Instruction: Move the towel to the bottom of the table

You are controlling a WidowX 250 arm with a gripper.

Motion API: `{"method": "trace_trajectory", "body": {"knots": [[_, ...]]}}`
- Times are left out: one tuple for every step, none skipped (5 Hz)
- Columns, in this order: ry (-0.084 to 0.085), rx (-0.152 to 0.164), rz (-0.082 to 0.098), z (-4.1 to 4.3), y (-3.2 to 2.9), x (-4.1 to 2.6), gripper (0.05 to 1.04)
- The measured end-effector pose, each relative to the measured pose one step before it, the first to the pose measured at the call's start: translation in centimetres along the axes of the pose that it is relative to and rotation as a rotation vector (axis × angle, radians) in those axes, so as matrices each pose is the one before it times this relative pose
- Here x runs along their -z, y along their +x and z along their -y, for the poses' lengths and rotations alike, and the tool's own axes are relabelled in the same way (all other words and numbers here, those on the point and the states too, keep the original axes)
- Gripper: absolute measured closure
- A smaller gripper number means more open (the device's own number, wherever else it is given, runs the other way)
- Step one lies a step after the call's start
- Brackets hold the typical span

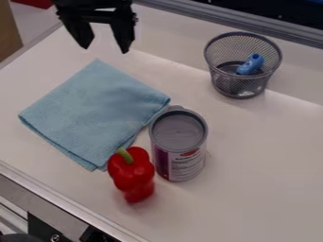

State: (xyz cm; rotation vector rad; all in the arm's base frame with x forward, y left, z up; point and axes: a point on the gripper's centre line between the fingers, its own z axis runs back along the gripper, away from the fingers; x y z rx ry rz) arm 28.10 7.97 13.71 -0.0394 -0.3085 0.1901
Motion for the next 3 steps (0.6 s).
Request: {"method": "trace_trajectory", "body": {"knots": [[-0.0022, -0.0227, -0.0082, 2.973, 1.282, -0.077, 0.084], [-0.0248, 0.0194, -0.0075, 3.146, 0.335, 0.612, 0.084], [0.0064, 0.0263, -0.0244, 2.594, -0.486, 0.965, 0.084]]}}
